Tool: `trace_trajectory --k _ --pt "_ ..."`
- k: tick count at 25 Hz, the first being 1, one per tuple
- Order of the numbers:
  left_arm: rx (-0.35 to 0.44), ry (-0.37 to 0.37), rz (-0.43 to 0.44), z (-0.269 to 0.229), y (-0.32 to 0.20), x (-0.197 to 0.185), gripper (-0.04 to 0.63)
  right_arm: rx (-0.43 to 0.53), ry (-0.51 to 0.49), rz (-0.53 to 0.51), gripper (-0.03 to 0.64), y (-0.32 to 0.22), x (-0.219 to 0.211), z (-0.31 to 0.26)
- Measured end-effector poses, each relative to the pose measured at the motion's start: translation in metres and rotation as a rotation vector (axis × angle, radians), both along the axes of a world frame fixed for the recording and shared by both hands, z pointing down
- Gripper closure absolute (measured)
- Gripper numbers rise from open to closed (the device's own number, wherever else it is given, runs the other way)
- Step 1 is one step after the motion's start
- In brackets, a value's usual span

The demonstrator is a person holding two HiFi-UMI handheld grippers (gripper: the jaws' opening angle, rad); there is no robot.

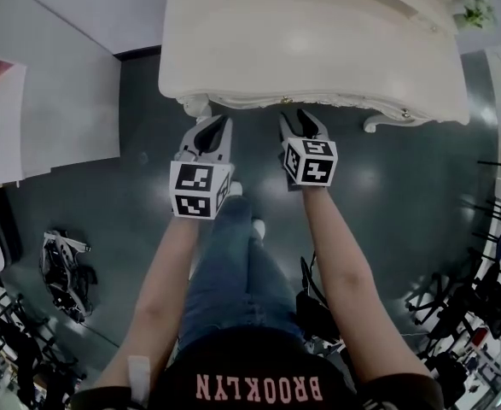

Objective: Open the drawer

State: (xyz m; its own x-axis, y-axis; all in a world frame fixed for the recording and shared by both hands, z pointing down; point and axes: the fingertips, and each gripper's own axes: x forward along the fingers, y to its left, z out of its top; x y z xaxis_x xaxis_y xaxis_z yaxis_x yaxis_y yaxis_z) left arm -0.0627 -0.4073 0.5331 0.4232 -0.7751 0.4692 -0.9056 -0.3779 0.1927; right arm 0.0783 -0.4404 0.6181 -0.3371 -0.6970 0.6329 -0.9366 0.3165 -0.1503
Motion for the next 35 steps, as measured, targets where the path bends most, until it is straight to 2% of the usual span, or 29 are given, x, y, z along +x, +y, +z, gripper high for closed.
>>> trace_trajectory --k 11,14,24,35 --pt "-0.058 0.021 0.028 0.023 -0.012 -0.006 0.586 -0.091 0.104 0.025 0.482 -0.034 -0.002 0.038" --pt "-0.063 0.032 0.033 0.026 -0.016 -0.007 0.586 -0.099 0.122 0.025 0.509 -0.04 -0.003 0.04" --pt "-0.059 0.041 0.007 0.026 -0.015 -0.015 0.586 -0.114 0.134 0.03 0.511 -0.037 -0.002 0.041" --pt "-0.063 0.035 -0.024 0.026 0.008 -0.017 0.586 -0.133 0.132 0.029 0.511 -0.026 0.001 0.04"
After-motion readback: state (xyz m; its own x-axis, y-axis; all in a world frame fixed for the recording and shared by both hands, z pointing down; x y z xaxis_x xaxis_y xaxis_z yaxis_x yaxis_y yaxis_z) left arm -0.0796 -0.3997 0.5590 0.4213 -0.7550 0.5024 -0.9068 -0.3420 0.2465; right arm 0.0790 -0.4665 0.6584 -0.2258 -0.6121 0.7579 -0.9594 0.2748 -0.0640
